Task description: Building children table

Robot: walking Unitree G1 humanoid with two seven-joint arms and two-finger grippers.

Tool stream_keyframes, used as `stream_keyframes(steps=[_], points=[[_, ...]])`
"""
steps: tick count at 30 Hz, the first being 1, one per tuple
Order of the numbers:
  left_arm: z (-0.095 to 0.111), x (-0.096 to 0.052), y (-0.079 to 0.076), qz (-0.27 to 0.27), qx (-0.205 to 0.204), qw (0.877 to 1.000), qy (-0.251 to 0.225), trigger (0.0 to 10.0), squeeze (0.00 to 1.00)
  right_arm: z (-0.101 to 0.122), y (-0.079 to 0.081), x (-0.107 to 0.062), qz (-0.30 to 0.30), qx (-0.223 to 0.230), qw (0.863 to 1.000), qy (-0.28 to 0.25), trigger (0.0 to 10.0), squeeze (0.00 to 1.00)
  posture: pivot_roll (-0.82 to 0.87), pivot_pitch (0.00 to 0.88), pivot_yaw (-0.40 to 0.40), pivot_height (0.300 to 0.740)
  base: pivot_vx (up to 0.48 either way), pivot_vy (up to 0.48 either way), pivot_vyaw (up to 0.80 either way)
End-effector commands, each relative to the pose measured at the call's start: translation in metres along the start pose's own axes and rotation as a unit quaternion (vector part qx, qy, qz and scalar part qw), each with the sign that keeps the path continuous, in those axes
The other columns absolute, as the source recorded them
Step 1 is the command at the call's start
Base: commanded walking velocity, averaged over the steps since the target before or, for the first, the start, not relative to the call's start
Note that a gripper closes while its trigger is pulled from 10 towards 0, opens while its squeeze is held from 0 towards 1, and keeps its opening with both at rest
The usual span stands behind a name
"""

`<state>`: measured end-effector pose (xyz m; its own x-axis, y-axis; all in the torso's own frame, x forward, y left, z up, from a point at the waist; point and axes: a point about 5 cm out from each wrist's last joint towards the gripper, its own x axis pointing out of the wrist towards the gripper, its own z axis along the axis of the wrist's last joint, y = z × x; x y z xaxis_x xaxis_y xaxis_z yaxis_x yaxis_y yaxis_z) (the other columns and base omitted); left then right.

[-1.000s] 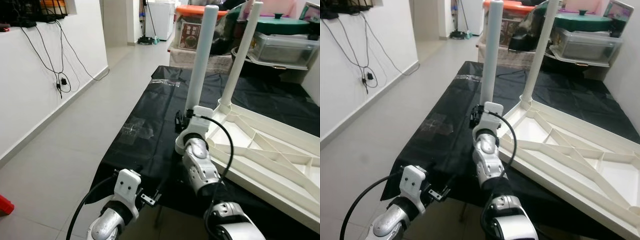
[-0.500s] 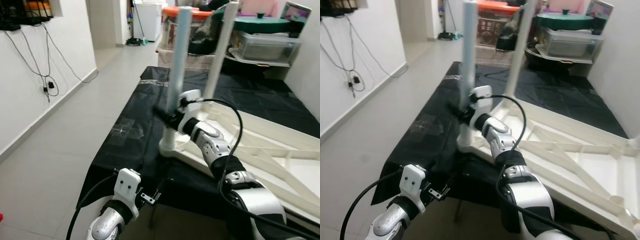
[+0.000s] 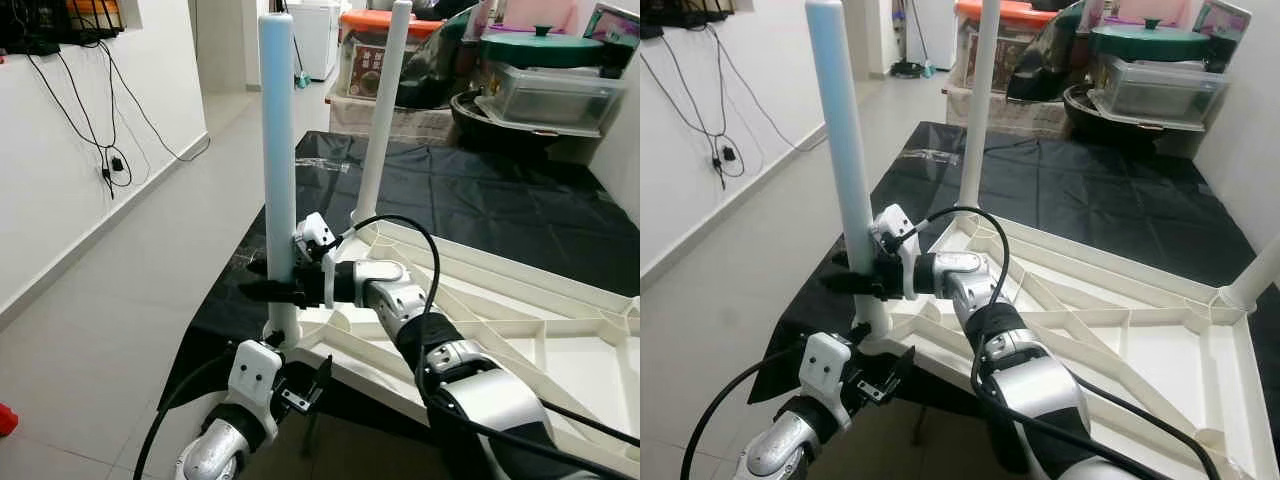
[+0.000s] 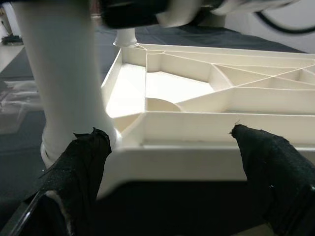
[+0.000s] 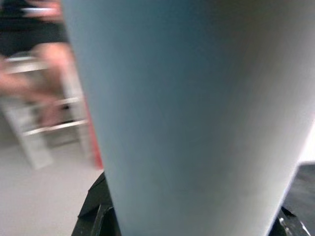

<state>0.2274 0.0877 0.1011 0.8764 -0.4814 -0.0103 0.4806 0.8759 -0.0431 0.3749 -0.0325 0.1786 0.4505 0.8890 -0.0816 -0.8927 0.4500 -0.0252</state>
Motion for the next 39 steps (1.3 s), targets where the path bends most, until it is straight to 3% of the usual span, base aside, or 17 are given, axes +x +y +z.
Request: stream_keyframes(steps=[1, 5, 7, 8, 11, 17, 18, 21, 22, 27, 28, 29, 30, 32, 33, 35, 39], points=[[-0.001, -0.002, -0.002, -0.002, -0.001, 1.000, 0.003, 10.0, 0.00, -0.002, -0.018, -0.007, -0.125, -0.006, 0.992, 0.022, 0.0, 0.00, 0.14, 0.000, -0.079, 0.740, 0.000, 0.000, 0.00], [-0.001, -0.001, -0.001, -0.004, -0.001, 1.000, 0.004, 10.0, 0.00, -0.005, -0.033, -0.017, -0.244, 0.003, 0.969, 0.026, 0.0, 0.00, 0.13, 0.000, -0.072, 0.740, 0.000, 0.000, 0.00], [-0.001, -0.001, 0.000, -0.006, -0.001, 1.000, 0.005, 10.0, 0.00, -0.007, -0.056, -0.042, -0.434, 0.030, 0.900, 0.020, 0.0, 0.00, 0.13, 0.000, -0.066, 0.740, 0.000, 0.000, 0.00], [-0.001, -0.001, 0.000, -0.006, -0.001, 1.000, 0.005, 10.0, 0.00, -0.007, -0.056, -0.042, -0.434, 0.030, 0.900, 0.020, 0.0, 0.00, 0.13, 0.000, -0.066, 0.740, 0.000, 0.000, 0.00], [-0.001, -0.001, 0.001, -0.007, 0.000, 1.000, 0.006, 10.0, 0.00, -0.010, -0.066, -0.069, -0.597, 0.090, 0.797, -0.012, 0.0, 0.00, 0.13, 0.000, -0.064, 0.740, 0.000, 0.000, 0.00], [0.000, -0.001, 0.001, -0.005, 0.002, 1.000, 0.006, 10.0, 0.00, -0.012, -0.050, -0.058, -0.640, 0.145, 0.752, -0.052, 0.0, 0.00, 0.13, 0.000, -0.066, 0.740, 0.000, 0.000, 0.00], [0.000, -0.001, 0.001, -0.005, 0.002, 1.000, 0.005, 10.0, 0.00, -0.009, -0.040, -0.045, -0.615, 0.158, 0.769, -0.072, 0.0, 0.00, 0.13, 0.000, -0.063, 0.740, 0.000, 0.000, 0.00], [0.000, -0.001, 0.001, -0.005, 0.002, 1.000, 0.005, 10.0, 0.00, -0.006, -0.034, -0.036, -0.600, 0.164, 0.779, -0.083, 0.0, 0.00, 0.13, 0.000, -0.063, 0.740, 0.000, 0.000, 0.00], [0.000, -0.001, 0.001, -0.004, 0.002, 1.000, 0.005, 10.0, 0.00, -0.001, -0.027, -0.025, -0.557, 0.161, 0.808, -0.103, 10.0, 1.00, 0.13, 0.000, -0.068, 0.740, 0.000, 0.000, 0.00], [0.000, -0.001, 0.001, -0.004, 0.002, 1.000, 0.004, 10.0, 0.00, 0.005, -0.020, -0.016, -0.501, 0.125, 0.847, -0.125, 10.0, 1.00, 0.13, 0.000, -0.066, 0.740, 0.000, 0.000, 0.00], [0.000, -0.001, 0.001, -0.003, 0.002, 1.000, 0.004, 10.0, 0.00, 0.005, -0.020, -0.015, -0.462, 0.123, 0.868, -0.132, 10.0, 0.00, 0.13, 0.000, -0.069, 0.740, 0.000, 0.000, 0.00], [0.000, 0.000, 0.001, -0.003, 0.002, 1.000, 0.003, 10.0, 0.00, 0.004, -0.021, -0.015, -0.415, 0.125, 0.891, -0.134, 10.0, 0.00, 0.13, 0.000, -0.065, 0.740, 0.000, 0.000, 0.00], [0.000, 0.000, 0.001, -0.003, 0.002, 1.000, 0.003, 10.0, 0.00, 0.004, -0.021, -0.015, -0.415, 0.125, 0.891, -0.134, 10.0, 0.00, 0.13, 0.000, -0.065, 0.740, 0.000, 0.000, 0.00], [0.000, 0.000, 0.001, -0.003, 0.001, 1.000, 0.003, 10.0, 0.00, -0.002, -0.023, -0.017, -0.278, 0.116, 0.948, -0.105, 10.0, 0.00, 0.13, 0.000, -0.063, 0.740, 0.000, 0.000, 0.00], [0.000, 0.000, 0.001, -0.003, 0.001, 1.000, 0.003, 10.0, 0.00, -0.002, -0.023, -0.017, -0.278, 0.116, 0.948, -0.105, 10.0, 0.00, 0.13, 0.000, -0.063, 0.740, 0.000, 0.000, 0.00], [0.000, 0.000, 0.001, -0.004, 0.001, 1.000, 0.003, 10.0, 0.00, -0.007, -0.022, -0.021, -0.175, 0.101, 0.977, -0.067, 10.0, 0.00, 0.13, 0.000, -0.065, 0.740, 0.000, 0.000, 0.00], [0.001, 0.000, 0.001, -0.004, 0.001, 1.000, 0.002, 10.0, 0.00, -0.010, -0.018, -0.023, -0.087, 0.083, 0.992, -0.030, 10.0, 0.00, 0.13, 0.000, -0.065, 0.740, 0.000, 0.000, 0.00]])
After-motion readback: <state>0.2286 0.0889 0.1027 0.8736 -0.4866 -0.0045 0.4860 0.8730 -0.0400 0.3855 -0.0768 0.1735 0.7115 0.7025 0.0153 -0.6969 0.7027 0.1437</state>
